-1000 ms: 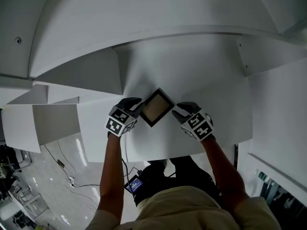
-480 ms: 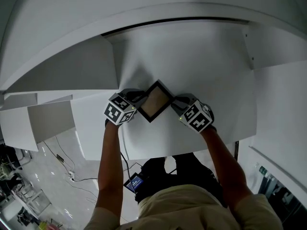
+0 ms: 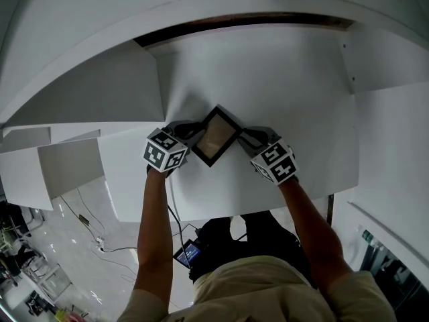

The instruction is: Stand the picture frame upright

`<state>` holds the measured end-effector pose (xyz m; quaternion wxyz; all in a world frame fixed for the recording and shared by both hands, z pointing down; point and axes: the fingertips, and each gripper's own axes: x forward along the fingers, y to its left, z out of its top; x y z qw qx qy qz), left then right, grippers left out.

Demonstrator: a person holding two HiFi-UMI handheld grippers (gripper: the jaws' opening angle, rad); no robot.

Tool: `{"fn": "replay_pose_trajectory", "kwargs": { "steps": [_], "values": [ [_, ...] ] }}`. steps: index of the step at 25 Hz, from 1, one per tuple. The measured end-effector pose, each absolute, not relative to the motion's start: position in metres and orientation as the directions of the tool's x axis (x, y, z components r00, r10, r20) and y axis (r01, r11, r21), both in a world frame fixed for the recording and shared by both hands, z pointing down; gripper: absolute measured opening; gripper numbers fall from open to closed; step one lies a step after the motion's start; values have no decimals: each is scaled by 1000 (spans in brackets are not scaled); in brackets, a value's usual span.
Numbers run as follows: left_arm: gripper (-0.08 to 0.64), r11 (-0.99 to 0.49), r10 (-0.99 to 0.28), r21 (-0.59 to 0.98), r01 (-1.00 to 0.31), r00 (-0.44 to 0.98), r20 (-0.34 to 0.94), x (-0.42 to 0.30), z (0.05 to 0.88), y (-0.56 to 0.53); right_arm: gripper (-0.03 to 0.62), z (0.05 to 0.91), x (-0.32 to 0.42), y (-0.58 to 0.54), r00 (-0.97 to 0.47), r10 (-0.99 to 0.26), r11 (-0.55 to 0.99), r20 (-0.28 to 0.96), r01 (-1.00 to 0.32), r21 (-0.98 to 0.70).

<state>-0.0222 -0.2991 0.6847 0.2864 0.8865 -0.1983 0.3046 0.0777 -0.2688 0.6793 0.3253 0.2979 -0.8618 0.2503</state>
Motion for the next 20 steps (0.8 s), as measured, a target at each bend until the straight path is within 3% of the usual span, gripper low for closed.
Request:
{"fn": "replay_pose_trajectory", "kwargs": {
  "steps": [6,8,12,20],
  "values": [
    [67,-696,-296,398,-598,743,600,-31,677,-301,94,658,75,-281,-694,-453,533,559,-714,-454],
    [67,-686,-328,397,-610,746,579,-32,674,-300,11,656,74,-286,-704,-498,443,506,-708,-550],
    [67,-671,-377,385,-634,738,559,-34,671,-302,6,653,75,-299,-699,-570,324,431,-674,-664],
    [67,-678,-436,358,-642,743,507,-38,663,-300,8,625,67,-319,-778,-578,336,247,-503,-796]
  ]
}}
